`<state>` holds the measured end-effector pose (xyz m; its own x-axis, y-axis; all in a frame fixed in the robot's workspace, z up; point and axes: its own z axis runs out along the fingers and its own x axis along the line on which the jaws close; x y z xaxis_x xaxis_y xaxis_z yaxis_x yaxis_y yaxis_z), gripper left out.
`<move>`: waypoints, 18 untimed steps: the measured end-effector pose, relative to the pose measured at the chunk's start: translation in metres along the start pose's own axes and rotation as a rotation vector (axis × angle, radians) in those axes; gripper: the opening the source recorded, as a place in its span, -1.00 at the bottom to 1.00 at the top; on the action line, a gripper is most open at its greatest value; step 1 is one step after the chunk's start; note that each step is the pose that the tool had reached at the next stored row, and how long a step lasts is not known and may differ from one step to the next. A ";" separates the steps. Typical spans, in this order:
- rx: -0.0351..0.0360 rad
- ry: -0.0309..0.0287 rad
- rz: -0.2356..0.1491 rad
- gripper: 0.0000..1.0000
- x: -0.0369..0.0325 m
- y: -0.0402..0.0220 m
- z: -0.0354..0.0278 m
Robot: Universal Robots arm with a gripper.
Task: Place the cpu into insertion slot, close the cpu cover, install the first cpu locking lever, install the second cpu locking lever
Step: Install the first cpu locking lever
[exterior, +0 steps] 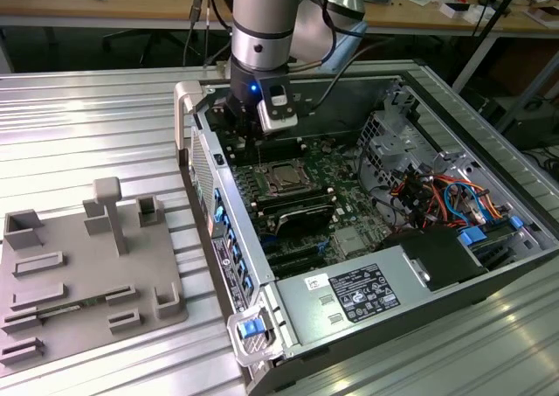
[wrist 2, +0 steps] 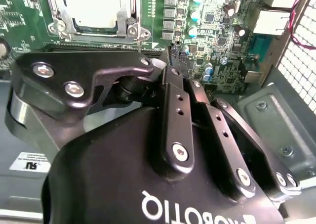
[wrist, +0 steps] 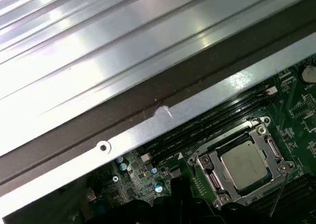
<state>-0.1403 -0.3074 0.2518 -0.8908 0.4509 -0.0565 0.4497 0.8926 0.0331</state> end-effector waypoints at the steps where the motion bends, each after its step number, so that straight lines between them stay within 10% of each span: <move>1: -0.0006 0.0003 -0.010 -0.79 0.0000 0.0000 0.0000; 7: -0.0065 0.0039 -0.117 -0.79 0.0000 0.0000 0.0000; 18: -0.0070 0.0042 -0.125 -0.79 0.0000 0.0000 0.0000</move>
<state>-0.1403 -0.3074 0.2518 -0.9402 0.3359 -0.0565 0.3345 0.9418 0.0330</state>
